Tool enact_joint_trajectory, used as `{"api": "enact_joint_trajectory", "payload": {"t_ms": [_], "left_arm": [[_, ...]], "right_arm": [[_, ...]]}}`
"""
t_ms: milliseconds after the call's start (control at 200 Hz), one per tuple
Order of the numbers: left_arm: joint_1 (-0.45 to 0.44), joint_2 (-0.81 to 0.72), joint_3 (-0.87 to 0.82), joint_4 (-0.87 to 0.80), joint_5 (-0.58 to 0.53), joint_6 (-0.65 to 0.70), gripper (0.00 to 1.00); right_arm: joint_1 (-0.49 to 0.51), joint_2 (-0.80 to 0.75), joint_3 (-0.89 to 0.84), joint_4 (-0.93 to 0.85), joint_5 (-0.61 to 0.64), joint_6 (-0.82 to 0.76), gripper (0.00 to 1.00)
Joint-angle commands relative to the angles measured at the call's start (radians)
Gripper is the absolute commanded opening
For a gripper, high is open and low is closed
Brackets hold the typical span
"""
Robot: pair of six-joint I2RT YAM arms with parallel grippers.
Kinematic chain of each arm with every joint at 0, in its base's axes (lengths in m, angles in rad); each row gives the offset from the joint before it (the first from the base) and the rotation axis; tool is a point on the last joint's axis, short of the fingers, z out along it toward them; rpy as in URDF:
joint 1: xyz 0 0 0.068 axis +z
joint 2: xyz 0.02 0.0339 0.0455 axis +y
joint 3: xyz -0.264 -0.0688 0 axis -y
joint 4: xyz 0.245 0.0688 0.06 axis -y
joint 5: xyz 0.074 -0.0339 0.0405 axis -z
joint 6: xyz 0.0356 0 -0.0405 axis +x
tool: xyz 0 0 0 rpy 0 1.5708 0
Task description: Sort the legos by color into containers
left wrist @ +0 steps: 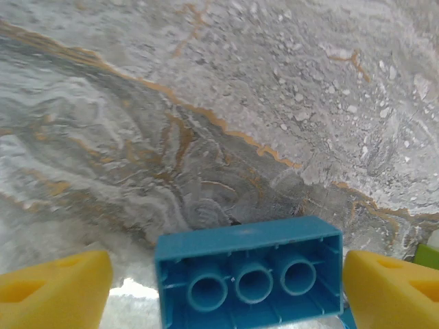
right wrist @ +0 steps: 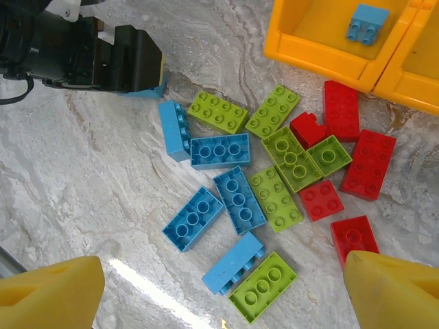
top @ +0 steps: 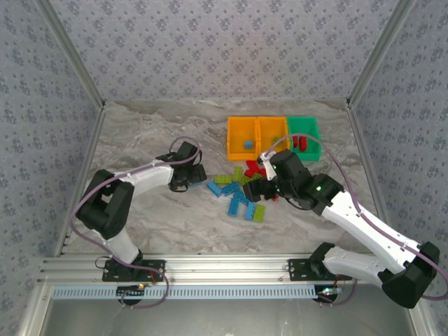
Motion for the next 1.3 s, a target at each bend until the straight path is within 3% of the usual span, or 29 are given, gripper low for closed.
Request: {"api": "enact_joint_trajectory", "payload": {"t_ms": [0,260,430,690,855,1039,1294], "left_arm": [[0.006,0.035,0.018,0.024,0.03,0.005,0.79],[0.006,0.025,-0.008,0.042,0.05,0.021,0.59],[0.005,-0.029,0.023,0.029,0.07,0.064,0.36],[-0.036,-0.094,0.198,0.039,0.155,0.135,0.24],[-0.063,0.02,0.402,0.005,0.137,0.194,0.19],[-0.094,0.171,0.55,0.095,0.151,0.313,0.15],[-0.132,0.502,0.924,0.042,0.013,0.423,0.19]], "right_arm": [[0.007,-0.017,-0.012,-0.003,0.02,-0.008,0.93],[0.02,0.009,0.003,0.007,0.003,0.008,0.93],[0.027,0.007,0.015,0.025,0.029,0.032,0.93],[0.027,-0.044,0.005,0.042,0.07,0.088,0.94],[0.026,-0.089,-0.005,0.047,0.123,0.124,0.94],[0.024,-0.155,-0.058,0.052,0.166,0.186,0.94],[0.024,-0.207,-0.066,0.009,0.187,0.237,0.94]]}}
